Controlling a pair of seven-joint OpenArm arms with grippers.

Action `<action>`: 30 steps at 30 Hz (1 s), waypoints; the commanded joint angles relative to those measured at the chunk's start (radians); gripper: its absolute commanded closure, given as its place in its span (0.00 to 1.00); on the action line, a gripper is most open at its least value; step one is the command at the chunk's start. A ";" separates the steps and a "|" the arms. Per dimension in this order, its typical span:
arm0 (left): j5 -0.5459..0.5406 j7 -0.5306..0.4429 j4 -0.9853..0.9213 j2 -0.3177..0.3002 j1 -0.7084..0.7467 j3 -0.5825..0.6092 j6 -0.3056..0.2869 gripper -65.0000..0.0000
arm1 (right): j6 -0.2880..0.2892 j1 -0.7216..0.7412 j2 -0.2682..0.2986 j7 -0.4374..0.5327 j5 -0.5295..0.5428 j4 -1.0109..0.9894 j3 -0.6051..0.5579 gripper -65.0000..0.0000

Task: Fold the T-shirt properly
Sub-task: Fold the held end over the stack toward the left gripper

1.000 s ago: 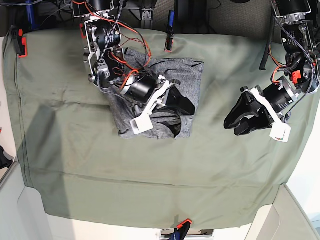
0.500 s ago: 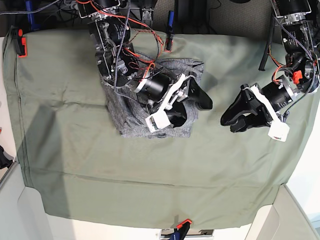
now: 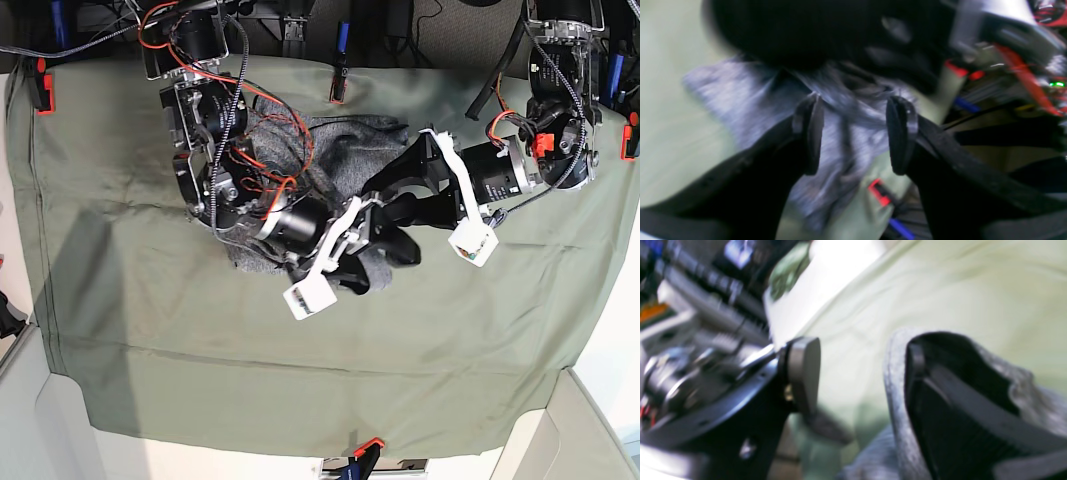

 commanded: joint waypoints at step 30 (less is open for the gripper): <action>-0.082 -0.046 0.016 -0.082 0.151 -0.414 -0.009 0.54 | -0.026 0.045 -0.010 0.026 -0.328 0.066 -0.239 0.51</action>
